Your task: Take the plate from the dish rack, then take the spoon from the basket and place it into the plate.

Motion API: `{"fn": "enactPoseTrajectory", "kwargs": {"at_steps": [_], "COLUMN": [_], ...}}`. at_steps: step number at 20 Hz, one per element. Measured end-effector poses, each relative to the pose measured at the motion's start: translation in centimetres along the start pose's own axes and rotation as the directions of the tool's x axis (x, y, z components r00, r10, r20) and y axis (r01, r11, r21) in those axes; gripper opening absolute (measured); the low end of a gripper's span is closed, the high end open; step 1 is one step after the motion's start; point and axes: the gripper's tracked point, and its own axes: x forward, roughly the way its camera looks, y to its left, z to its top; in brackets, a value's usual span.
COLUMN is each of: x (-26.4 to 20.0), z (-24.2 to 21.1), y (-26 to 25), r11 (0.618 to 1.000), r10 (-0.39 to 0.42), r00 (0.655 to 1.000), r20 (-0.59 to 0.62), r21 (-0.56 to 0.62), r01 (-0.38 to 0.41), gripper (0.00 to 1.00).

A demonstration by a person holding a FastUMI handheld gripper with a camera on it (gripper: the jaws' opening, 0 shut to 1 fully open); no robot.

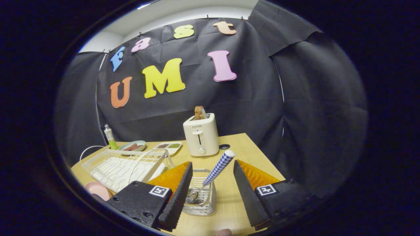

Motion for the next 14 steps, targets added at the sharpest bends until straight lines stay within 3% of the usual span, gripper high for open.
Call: {"fn": "enactPoseTrajectory", "kwargs": {"at_steps": [5, 8, 14], "x": [1.4, 0.9, -0.9], "z": [0.1, 0.4, 1.9], "y": [-0.7, 0.0, 1.4], "r11": [0.998, 0.993, 0.990], "r10": [-0.007, 0.004, -0.044], "r00": [0.999, 0.999, 0.999], "r20": [-0.031, -0.036, 0.005], "r21": [0.069, 0.117, 0.138], "r01": [0.009, 0.000, 0.043], "gripper": [0.57, 0.27, 0.11]}}
